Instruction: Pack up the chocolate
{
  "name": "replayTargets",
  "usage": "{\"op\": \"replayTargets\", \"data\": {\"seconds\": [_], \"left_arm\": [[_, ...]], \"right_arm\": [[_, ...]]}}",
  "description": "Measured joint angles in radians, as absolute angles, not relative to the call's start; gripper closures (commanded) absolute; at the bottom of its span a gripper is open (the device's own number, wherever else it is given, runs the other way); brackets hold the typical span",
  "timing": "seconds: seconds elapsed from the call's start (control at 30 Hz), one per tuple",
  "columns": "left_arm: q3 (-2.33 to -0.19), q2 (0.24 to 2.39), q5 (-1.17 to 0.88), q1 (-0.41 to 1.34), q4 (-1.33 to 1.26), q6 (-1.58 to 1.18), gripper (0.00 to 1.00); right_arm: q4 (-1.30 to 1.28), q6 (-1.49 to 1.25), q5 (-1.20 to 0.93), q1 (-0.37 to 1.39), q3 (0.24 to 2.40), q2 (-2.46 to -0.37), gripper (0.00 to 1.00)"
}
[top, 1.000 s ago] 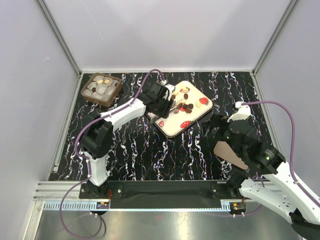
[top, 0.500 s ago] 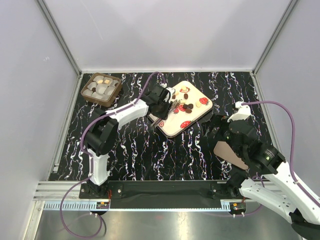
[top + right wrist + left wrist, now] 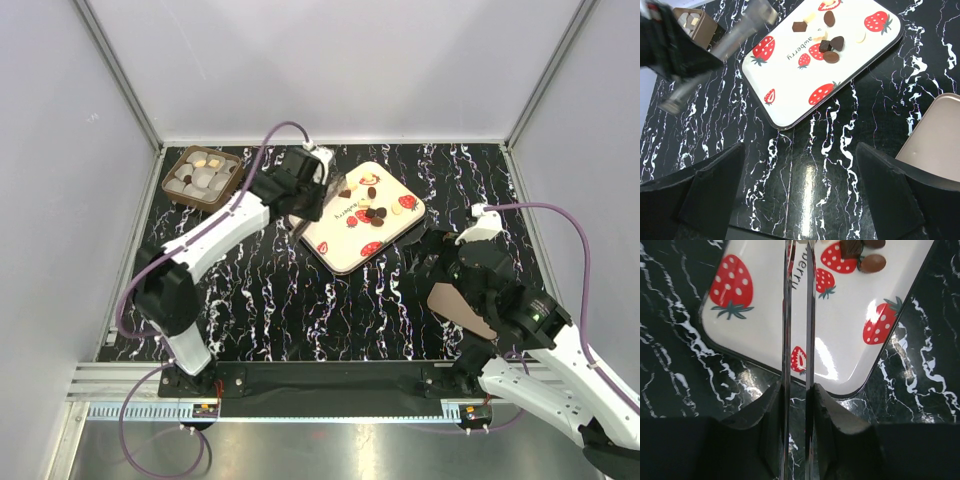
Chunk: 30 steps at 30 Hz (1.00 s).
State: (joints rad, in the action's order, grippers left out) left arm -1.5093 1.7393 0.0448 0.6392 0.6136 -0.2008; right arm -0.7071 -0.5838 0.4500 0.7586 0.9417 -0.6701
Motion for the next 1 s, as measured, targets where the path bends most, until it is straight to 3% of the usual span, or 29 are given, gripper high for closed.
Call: {"op": "replayTargets", "data": {"seconds": [0.17, 0.53, 1.0], "left_arm": [[-1.603, 1.675, 0.08, 0.546, 0.687, -0.207, 0.7], [-1.611, 1.643, 0.155, 0.141, 0.776, -0.212, 0.7], [-1.579, 1.768, 0.153, 0.002, 0.754, -0.217, 0.7]], "right_arm": [[-0.703, -0.592, 0.447, 0.759, 0.931, -0.655, 0.0], [-0.688, -0.591, 0.424, 0.759, 0.914, -0.671, 0.0], [-0.662, -0.588, 0.402, 0.759, 0.914, -0.701, 0.0]]}}
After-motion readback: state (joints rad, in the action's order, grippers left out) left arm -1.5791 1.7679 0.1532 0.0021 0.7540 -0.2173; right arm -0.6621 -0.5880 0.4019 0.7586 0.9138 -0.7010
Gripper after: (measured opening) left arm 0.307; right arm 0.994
